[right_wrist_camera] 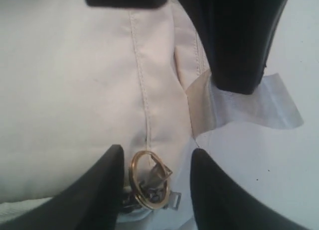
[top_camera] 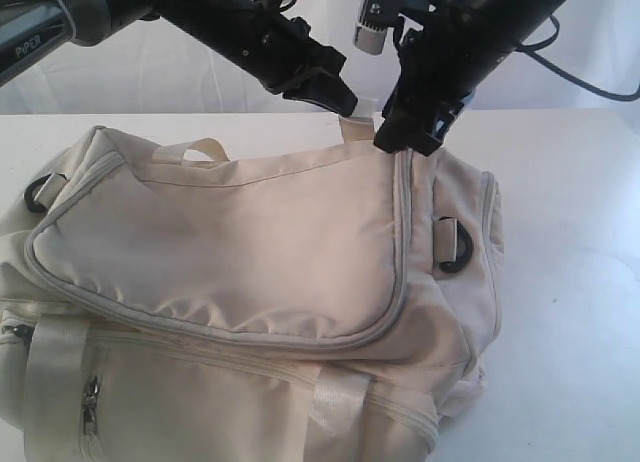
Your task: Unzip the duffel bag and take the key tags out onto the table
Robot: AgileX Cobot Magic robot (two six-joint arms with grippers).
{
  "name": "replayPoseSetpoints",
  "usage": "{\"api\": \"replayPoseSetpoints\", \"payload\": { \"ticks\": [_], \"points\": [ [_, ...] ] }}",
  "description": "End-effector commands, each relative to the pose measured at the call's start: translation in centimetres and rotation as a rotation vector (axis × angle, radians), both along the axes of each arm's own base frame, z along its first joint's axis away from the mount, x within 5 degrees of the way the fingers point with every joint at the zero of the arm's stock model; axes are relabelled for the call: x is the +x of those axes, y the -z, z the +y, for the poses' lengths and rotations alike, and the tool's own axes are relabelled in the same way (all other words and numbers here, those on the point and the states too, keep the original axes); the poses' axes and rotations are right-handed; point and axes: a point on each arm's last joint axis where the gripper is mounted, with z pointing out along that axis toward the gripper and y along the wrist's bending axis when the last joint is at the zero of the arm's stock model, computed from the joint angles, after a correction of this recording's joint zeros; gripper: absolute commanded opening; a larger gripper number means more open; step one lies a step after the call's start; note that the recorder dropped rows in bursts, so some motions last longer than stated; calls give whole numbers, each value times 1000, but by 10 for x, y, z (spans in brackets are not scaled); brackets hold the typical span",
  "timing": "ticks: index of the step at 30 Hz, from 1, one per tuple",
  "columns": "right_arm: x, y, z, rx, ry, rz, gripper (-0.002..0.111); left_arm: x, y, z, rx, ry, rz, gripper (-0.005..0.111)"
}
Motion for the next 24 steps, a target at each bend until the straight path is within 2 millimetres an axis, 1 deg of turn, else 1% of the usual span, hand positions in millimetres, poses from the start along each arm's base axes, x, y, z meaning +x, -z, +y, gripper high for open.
{"api": "replayPoseSetpoints", "payload": {
  "ticks": [1,4,7,8,13,16,21,24],
  "points": [
    [1,4,0,-5,1,23,34,-2,-3,1,-9,7,9,0],
    [1,4,-1,-10,12,27,23,-2,-3,1,-9,7,9,0],
    [1,5,-2,-16,39,35,2,-2,-3,1,-9,7,9,0],
    [1,5,-2,-9,57,41,0,-2,-3,1,-9,7,9,0],
    [0,-3,-2,24,118,29,0,-2,-3,1,-9,7,9,0],
    [-4,-12,-3,52,167,26,0,-2,-3,1,-9,8,8,0],
    [-16,-32,-5,137,311,53,0,-2,-3,1,-11,1,8,0],
    [-25,-42,-6,155,338,76,0,-1,-3,1,-12,-2,5,0]
  ]
}}
